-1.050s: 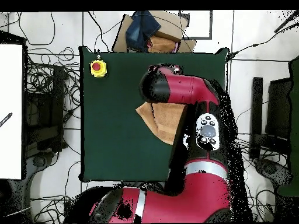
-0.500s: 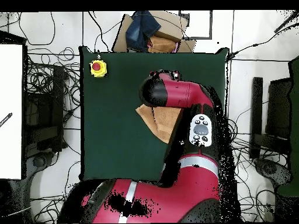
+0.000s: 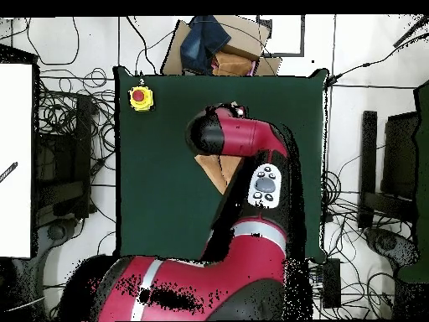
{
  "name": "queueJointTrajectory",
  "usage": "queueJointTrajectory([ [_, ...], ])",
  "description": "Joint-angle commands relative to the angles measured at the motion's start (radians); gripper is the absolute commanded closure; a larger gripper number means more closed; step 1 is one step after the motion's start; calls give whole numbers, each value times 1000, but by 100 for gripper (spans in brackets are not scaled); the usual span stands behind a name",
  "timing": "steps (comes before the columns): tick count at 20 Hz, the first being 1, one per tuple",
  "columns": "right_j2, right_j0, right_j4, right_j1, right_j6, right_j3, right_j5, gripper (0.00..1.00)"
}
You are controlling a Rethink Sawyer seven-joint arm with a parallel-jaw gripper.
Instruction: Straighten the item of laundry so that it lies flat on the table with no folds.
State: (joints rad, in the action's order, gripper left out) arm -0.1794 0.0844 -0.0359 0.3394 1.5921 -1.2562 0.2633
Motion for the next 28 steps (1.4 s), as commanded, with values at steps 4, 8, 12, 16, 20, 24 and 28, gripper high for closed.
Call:
queueJointTrajectory([
  [4, -6, -17, 95, -45, 288, -91, -60, 0],
  [8, 37, 24, 87, -62, 250, -97, -112, 0],
  [12, 77, 59, 80, -91, 221, -84, -137, 0],
  [16, 68, 50, 85, -126, 220, -57, -159, 0],
  [20, 37, 25, 109, -169, 237, -22, -182, 0],
  [24, -1, -9, 146, -199, 256, -3, -195, 0],
  [28, -11, -23, 171, -199, 255, -6, -192, 0],
])
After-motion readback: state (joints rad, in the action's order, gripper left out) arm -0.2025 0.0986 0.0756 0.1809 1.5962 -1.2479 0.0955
